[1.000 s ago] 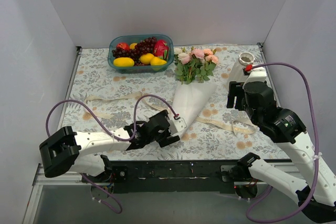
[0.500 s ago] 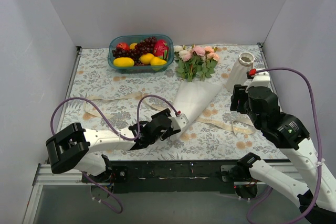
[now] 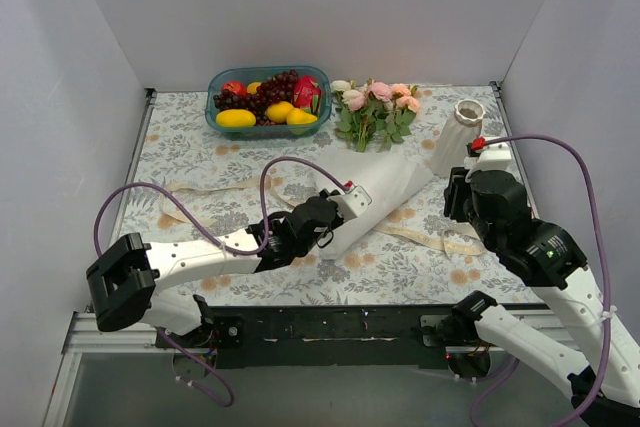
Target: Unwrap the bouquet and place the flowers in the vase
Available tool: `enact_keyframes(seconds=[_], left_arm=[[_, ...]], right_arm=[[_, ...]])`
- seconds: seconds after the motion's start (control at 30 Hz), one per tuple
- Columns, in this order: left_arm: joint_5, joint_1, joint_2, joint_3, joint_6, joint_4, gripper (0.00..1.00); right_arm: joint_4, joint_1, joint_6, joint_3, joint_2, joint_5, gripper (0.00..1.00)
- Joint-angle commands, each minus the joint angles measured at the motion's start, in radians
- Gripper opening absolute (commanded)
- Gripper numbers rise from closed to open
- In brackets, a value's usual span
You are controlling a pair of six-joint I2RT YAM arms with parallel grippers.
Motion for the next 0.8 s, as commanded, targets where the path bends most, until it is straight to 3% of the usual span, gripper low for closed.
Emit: enact_keyframes(seconds=[0.0,0.1,0.2,0.23,0.33,0.47,0.57,0.77], left_arm=[[-0.026,0.005,-0.055,0.084,-0.007,-0.093,0.0],[-0.002,0.005,-0.066,0.118,-0.016,-0.164,0.02],[0.004,0.007,-0.092,0.103,-0.012,-0.196,0.13],[0.006,0.022,-0.094,0.092,-0.013,-0.205,0.31],[0.038,0.086,-0.057,0.062,-0.055,-0.29,0.44],[0.222,0.209,0.013,0.077,-0.135,-0.366,0.53],[0.23,0.226,0.052,0.107,-0.135,-0.353,0.58],[0.282,0.258,0.095,0.201,-0.176,-0.389,0.6]], right_arm=[[0.052,0.002,0.005,-0.009,0.01,-0.016,0.43],[0.061,0.004,0.005,-0.007,0.022,-0.024,0.45],[0.064,0.004,0.003,0.004,0.041,-0.03,0.53],[0.064,0.002,0.002,0.005,0.044,-0.036,0.57],[0.071,0.002,0.002,0.011,0.042,-0.044,0.61],[0.077,0.004,-0.011,0.02,0.033,-0.053,0.72],[0.074,0.004,-0.027,0.042,0.042,-0.067,0.75],[0.083,0.002,-0.046,0.074,0.075,-0.104,0.79]])
